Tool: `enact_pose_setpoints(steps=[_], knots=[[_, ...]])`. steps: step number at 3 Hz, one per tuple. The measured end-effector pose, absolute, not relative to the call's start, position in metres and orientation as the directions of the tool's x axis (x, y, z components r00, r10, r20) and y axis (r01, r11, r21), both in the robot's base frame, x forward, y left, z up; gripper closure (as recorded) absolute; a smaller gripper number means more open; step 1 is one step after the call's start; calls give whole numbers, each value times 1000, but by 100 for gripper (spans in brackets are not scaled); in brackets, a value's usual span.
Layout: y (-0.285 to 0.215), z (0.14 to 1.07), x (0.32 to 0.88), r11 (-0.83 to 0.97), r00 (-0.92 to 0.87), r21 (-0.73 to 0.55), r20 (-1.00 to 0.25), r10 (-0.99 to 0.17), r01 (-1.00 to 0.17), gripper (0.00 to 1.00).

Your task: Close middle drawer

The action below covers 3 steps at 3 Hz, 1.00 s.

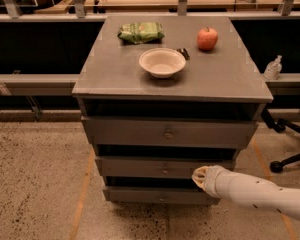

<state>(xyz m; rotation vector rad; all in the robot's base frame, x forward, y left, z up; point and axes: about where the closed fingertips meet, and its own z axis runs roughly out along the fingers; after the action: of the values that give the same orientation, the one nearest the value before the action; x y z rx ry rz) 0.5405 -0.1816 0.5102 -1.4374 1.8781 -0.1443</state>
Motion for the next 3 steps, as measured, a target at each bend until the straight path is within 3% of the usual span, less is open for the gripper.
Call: enact_pose_setpoints(steps=[1,3], knots=[[-178,506,523,334,-91,-451,-480,-873,-828,82],[-176,506,523,333,-90,-449,-481,-872,-829,35]])
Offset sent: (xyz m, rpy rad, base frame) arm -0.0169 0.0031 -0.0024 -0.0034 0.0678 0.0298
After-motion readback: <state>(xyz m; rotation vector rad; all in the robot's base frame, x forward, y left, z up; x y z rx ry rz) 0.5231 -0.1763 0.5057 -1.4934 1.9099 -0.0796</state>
